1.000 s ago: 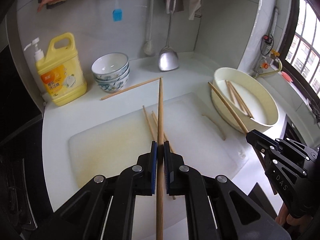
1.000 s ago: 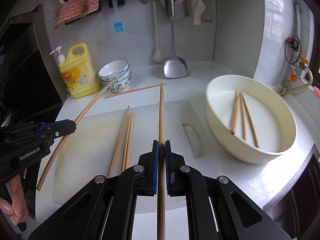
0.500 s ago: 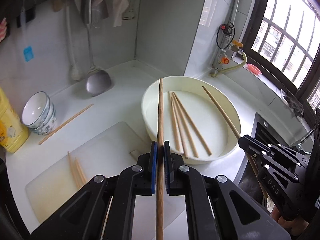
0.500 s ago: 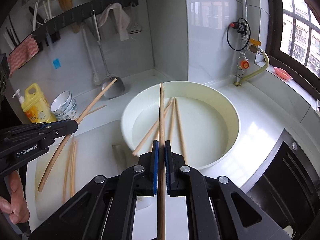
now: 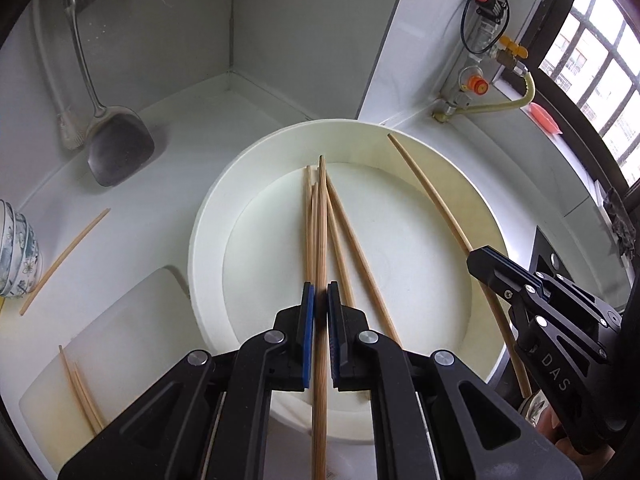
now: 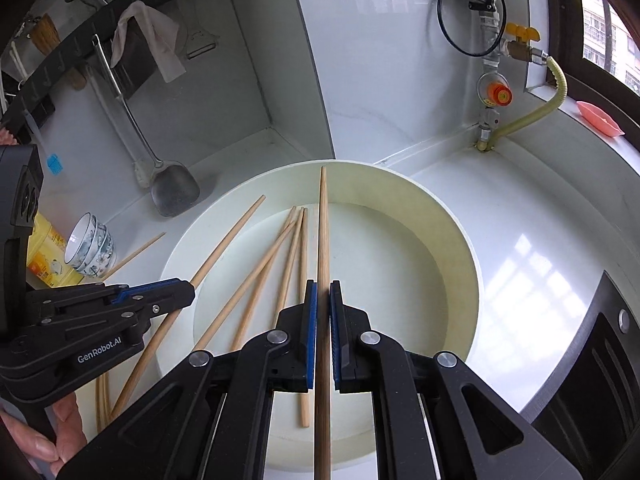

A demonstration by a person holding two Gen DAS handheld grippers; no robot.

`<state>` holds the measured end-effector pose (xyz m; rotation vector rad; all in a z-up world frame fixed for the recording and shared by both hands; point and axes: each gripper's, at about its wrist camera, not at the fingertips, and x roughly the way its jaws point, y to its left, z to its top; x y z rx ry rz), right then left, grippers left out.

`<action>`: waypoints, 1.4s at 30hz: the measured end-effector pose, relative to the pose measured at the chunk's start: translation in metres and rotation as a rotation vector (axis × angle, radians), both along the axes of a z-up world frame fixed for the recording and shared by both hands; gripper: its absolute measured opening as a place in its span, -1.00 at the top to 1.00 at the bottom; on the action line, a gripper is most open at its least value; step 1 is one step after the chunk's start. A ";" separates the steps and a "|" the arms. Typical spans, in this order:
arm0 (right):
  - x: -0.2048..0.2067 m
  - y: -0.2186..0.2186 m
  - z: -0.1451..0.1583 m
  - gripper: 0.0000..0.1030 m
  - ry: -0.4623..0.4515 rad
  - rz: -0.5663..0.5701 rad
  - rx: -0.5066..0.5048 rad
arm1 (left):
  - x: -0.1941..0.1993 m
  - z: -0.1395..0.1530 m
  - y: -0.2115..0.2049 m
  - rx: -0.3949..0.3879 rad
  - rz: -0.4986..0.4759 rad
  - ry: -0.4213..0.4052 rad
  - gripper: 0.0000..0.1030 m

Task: Organize utensils
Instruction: 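Carry the chopstick with the right tool into the cream basin and release, then withdraw the right tool from the basin back over the board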

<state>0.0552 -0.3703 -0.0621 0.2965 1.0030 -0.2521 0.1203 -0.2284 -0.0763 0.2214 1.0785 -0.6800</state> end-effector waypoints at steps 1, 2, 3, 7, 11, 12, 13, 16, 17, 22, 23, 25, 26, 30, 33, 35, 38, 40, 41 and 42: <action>0.002 -0.001 -0.003 0.88 0.004 0.002 0.003 | 0.002 -0.002 -0.003 0.004 0.000 0.001 0.86; 0.004 -0.003 -0.006 0.88 0.008 0.004 0.006 | 0.004 -0.005 -0.006 0.008 0.000 0.004 0.86; 0.006 -0.005 -0.008 0.88 0.010 0.004 0.010 | 0.006 -0.008 -0.009 0.012 0.000 0.009 0.86; 0.012 -0.009 -0.014 0.88 0.022 0.009 0.017 | 0.012 -0.014 -0.014 0.025 0.012 0.018 0.85; 0.014 -0.012 -0.017 0.68 0.038 0.009 -0.009 | 0.017 -0.015 -0.015 0.052 0.049 0.006 0.15; 0.013 -0.013 -0.017 0.58 0.033 0.006 -0.010 | 0.016 -0.012 -0.012 0.053 0.061 -0.015 -0.29; 0.012 -0.015 -0.017 0.58 0.031 0.004 -0.008 | 0.015 -0.008 -0.010 0.048 0.073 -0.039 -0.42; 0.009 -0.019 -0.019 0.58 0.035 0.002 -0.006 | 0.017 -0.001 -0.006 0.068 0.091 -0.076 -0.47; 0.009 -0.020 -0.019 0.58 0.036 0.002 -0.004 | 0.018 0.000 -0.004 0.078 0.102 -0.078 -0.50; 0.005 -0.020 -0.019 0.51 0.037 0.014 0.003 | 0.021 0.003 0.014 0.084 0.163 -0.068 -0.67; 0.005 -0.019 -0.019 0.50 0.038 0.019 0.004 | 0.021 0.005 0.017 0.089 0.174 -0.072 -0.68; 0.005 -0.016 -0.018 0.46 0.037 0.028 0.004 | 0.021 0.009 0.025 0.090 0.193 -0.078 -0.69; 0.004 -0.014 -0.017 0.40 0.036 0.032 0.003 | 0.020 0.011 0.030 0.087 0.203 -0.081 -0.69; 0.002 -0.002 -0.008 0.37 0.020 0.051 -0.007 | 0.018 0.025 0.053 0.070 0.246 -0.099 -0.72; -0.001 0.012 0.002 0.33 0.000 0.061 -0.018 | 0.012 0.036 0.073 0.059 0.268 -0.121 -0.74; -0.005 0.026 0.010 0.32 -0.013 0.068 -0.030 | 0.006 0.043 0.088 0.057 0.276 -0.138 -0.76; -0.013 0.050 0.020 0.23 -0.033 0.080 -0.038 | -0.006 0.049 0.116 0.050 0.283 -0.154 -0.78; -0.019 0.071 0.025 0.15 -0.038 0.102 -0.042 | -0.015 0.050 0.137 0.052 0.294 -0.164 -0.82; -0.021 0.082 0.028 0.12 -0.039 0.118 -0.047 | -0.020 0.051 0.149 0.051 0.301 -0.167 -0.83; -0.024 0.093 0.029 0.08 -0.039 0.133 -0.052 | -0.025 0.051 0.161 0.051 0.308 -0.169 -0.83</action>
